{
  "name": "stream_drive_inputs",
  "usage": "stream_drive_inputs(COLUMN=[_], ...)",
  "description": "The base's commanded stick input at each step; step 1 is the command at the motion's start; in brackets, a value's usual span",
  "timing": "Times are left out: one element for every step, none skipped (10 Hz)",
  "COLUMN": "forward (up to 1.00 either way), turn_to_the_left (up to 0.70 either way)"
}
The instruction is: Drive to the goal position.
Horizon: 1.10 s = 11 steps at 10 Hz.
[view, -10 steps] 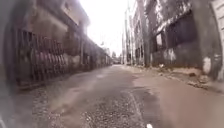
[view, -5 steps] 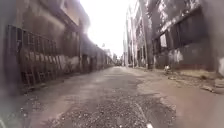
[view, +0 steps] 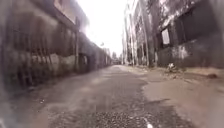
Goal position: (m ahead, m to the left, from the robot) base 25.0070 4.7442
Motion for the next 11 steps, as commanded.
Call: stream_drive_inputs(forward=[1.00, 1.00, 1.00, 1.00, 1.00, 1.00, 1.00, 1.00, 1.00, 1.00, 1.00], turn_to_the_left=[0.00, 0.00, -0.07, -0.12, -0.15, -0.08, -0.02, 0.00, 0.00, 0.00, 0.00])
